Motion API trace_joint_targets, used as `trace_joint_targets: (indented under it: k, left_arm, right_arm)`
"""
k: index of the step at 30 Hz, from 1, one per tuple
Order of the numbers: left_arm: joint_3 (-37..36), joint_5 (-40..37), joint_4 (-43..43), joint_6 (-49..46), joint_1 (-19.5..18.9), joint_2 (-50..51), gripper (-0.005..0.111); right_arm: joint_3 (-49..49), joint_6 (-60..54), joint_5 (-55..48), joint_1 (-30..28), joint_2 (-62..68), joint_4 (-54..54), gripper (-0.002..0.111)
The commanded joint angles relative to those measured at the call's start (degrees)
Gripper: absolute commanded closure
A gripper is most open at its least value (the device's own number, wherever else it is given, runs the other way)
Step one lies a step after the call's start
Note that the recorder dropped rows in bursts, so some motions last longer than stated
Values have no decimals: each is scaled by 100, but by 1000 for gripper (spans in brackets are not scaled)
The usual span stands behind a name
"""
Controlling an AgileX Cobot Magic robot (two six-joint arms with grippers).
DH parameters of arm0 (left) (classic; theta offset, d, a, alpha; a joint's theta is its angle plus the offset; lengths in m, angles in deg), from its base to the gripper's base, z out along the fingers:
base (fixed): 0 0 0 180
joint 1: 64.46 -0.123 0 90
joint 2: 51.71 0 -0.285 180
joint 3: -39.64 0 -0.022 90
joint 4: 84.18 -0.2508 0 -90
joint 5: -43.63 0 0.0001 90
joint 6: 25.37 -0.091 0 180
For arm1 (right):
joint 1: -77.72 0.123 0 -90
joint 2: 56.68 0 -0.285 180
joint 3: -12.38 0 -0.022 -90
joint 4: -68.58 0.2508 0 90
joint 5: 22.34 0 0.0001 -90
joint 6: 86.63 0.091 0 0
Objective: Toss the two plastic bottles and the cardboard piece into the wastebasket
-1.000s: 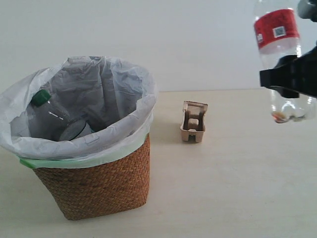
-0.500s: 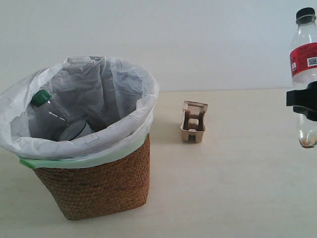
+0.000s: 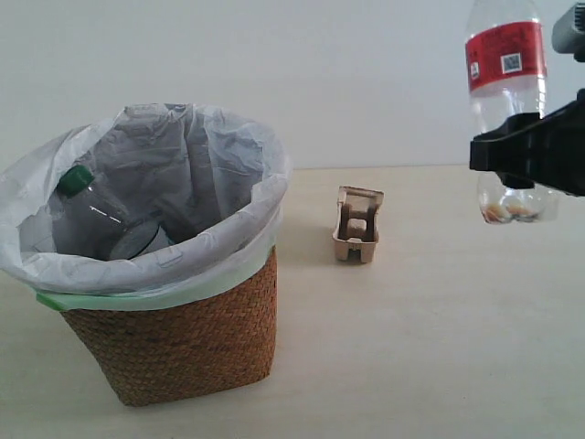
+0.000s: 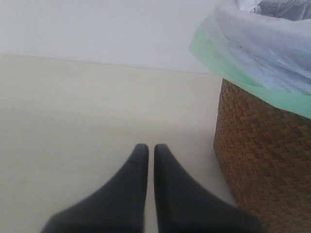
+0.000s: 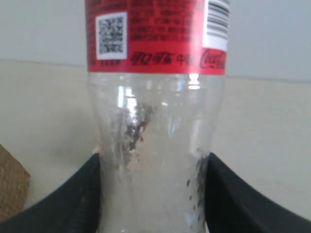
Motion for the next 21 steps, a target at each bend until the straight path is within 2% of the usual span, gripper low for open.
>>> trace_joint_targets:
  k: [1,5,7,12,17,21]
  left_arm:
    - [-23,0,-28,31,47,-19,103]
    - [-23,0,-28,31,47,-19,103]
    - [-23,0,-28,31,47,-19,103]
    - [-23,0,-28,31,47,-19,103]
    - [-23,0,-28,31,47,-19,103]
    - [-23,0,-28,31,47,-19,103]
  right_arm:
    - [-153,-62,861,163,-19,43,108]
    - [-779,-140,1875,124,-7,360,108]
    - [-1000,-554,2146,-9,-7,932,108]
    - [-1006,-1965,1481,-449,-17,2609,108]
    - [-1006,-3413,1492,-511,-17,3756,108]
    - [-1006,-4918,1691,-511,-17,5270,108]
